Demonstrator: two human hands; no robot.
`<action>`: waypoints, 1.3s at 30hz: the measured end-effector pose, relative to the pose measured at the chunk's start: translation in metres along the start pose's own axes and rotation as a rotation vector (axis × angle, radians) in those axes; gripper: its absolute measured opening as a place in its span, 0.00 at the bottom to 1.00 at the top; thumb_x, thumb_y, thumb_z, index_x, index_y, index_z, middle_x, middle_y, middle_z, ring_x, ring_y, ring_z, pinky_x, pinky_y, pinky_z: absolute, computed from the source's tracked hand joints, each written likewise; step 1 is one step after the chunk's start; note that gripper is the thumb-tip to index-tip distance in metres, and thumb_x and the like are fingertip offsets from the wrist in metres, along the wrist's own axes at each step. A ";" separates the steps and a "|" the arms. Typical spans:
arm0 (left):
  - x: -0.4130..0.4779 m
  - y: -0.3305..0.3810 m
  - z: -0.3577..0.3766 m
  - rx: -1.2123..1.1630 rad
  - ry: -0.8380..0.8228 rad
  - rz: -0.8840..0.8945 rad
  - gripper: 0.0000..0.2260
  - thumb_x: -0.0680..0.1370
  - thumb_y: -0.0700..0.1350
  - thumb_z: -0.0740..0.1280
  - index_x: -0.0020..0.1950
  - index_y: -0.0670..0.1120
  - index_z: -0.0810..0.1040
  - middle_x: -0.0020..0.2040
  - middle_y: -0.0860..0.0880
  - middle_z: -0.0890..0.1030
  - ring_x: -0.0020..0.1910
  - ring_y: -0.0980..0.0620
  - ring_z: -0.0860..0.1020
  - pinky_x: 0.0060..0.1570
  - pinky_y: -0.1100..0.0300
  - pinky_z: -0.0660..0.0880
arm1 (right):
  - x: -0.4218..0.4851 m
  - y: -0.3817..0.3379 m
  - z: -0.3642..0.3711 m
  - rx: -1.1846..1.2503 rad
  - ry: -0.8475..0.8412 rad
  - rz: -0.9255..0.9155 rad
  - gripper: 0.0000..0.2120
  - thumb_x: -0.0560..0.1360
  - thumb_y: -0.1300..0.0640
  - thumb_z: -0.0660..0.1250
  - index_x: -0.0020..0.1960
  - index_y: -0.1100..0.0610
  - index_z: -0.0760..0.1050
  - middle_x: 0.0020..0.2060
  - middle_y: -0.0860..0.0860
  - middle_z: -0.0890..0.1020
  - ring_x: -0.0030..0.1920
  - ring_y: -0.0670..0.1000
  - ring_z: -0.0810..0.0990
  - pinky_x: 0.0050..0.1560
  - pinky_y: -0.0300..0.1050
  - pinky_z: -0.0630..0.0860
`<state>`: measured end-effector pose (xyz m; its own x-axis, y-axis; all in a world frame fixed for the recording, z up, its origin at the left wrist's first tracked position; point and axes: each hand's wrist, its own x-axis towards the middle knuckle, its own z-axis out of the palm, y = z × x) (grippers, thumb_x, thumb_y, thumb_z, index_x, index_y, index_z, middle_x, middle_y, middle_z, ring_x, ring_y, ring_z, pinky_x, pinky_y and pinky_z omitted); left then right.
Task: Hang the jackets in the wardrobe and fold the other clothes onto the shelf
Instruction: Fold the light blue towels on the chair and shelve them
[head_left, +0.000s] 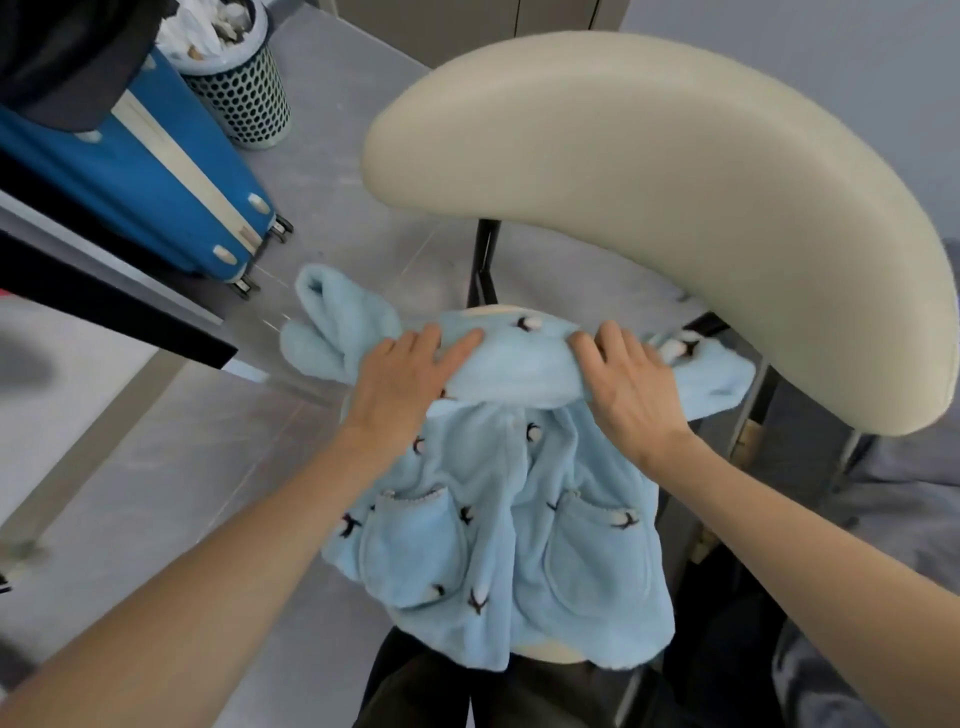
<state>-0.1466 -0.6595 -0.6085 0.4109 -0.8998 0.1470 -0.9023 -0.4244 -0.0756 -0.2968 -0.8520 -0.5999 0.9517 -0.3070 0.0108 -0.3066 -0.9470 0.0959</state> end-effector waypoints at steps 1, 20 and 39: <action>-0.016 0.009 0.004 -0.009 -0.085 -0.001 0.35 0.59 0.39 0.79 0.66 0.50 0.78 0.40 0.44 0.78 0.31 0.47 0.76 0.28 0.59 0.71 | -0.015 -0.004 0.008 -0.008 -0.060 -0.013 0.25 0.61 0.70 0.73 0.57 0.60 0.75 0.43 0.58 0.75 0.38 0.59 0.76 0.36 0.51 0.72; -0.042 0.024 0.004 -0.610 -0.393 -0.116 0.17 0.82 0.56 0.56 0.51 0.48 0.80 0.41 0.51 0.78 0.46 0.48 0.77 0.51 0.56 0.69 | -0.050 -0.028 0.014 0.235 -0.728 0.294 0.21 0.72 0.40 0.65 0.57 0.51 0.67 0.57 0.51 0.72 0.60 0.56 0.71 0.56 0.51 0.66; -0.055 0.066 0.094 -0.351 -0.432 -0.599 0.25 0.78 0.61 0.45 0.76 0.66 0.49 0.80 0.54 0.43 0.76 0.35 0.40 0.68 0.27 0.40 | -0.059 -0.043 0.106 0.242 -0.419 0.345 0.30 0.75 0.30 0.36 0.75 0.33 0.35 0.77 0.41 0.39 0.77 0.57 0.37 0.72 0.69 0.34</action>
<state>-0.2170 -0.6477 -0.7141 0.7855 -0.5209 -0.3343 -0.4728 -0.8535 0.2190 -0.3421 -0.8027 -0.7106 0.7227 -0.5653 -0.3977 -0.6393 -0.7654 -0.0737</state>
